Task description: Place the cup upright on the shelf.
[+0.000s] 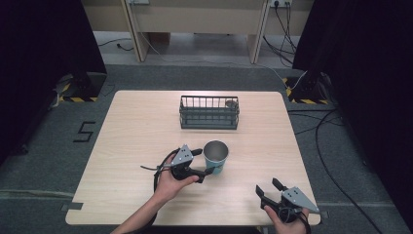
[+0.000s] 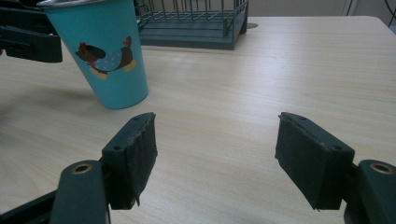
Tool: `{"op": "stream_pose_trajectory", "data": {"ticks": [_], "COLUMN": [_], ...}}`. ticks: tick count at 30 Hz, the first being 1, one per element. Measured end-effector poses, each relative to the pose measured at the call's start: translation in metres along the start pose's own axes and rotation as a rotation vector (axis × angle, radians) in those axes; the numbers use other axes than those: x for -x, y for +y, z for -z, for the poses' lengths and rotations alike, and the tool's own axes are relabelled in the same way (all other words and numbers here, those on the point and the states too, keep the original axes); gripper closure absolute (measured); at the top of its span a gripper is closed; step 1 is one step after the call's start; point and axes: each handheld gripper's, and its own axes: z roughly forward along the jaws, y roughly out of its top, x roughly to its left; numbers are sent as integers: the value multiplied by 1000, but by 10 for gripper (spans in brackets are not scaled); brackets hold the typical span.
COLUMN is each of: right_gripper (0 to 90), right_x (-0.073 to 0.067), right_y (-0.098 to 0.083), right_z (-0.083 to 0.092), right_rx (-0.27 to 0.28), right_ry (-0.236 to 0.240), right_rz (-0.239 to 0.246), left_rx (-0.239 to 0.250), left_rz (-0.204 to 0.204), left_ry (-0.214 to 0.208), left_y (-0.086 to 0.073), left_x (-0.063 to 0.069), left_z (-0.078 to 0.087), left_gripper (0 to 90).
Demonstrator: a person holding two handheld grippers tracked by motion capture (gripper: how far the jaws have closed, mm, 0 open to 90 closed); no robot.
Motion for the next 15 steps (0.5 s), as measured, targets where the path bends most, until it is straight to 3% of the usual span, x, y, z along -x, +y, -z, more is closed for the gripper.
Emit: {"op": "stream_pose_trajectory", "data": {"ticks": [9, 15], "right_gripper": [302, 302], "right_x": [1, 2], "right_y": [-2, -2], "right_z": [-1, -1], "right_rx": [-9, -9], "right_ry": [-4, -9], "right_rz": [-3, -4], "left_rx": [-1, 6], "left_rz": [-13, 6], "left_ry": [-11, -14], "left_y": [1, 2], "left_x": [3, 2], "left_z": [-11, -19], "left_gripper": [150, 147]}}
